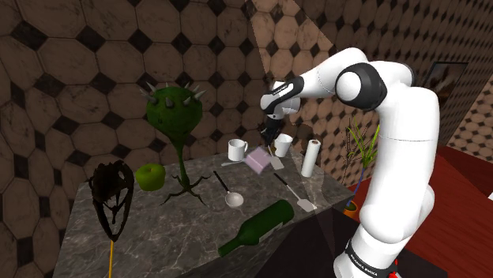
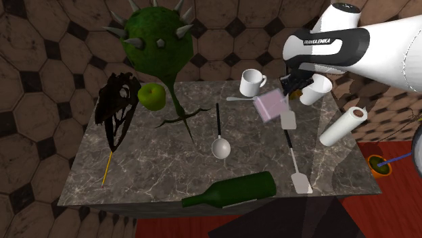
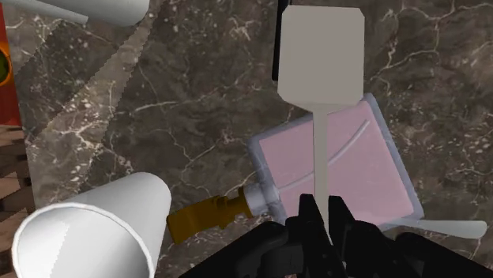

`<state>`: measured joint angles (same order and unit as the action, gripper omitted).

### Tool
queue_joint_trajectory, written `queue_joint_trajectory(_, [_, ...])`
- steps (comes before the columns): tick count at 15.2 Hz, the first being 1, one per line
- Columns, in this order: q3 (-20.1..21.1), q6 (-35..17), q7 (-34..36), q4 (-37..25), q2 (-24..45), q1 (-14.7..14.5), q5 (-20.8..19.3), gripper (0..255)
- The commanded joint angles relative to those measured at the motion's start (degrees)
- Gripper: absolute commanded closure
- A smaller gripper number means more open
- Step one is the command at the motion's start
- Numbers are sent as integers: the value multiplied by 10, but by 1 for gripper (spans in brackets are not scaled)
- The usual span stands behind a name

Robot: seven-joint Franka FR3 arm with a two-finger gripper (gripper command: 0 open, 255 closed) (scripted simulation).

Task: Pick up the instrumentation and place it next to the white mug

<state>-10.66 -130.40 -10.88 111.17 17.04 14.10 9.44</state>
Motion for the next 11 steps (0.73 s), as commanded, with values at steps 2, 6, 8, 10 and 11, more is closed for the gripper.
queue_joint_trajectory(2, [2,-20,-5,6,14,1,5,255])
queue_joint_trajectory(6, [5,-45,-11,13,32,3,12,255])
queue_joint_trajectory(8, [7,-57,-14,16,42,4,16,255])
queue_joint_trajectory(10, [8,-69,-17,19,52,5,20,255])
queue_joint_trajectory(11, [9,-75,-19,20,57,6,22,255])
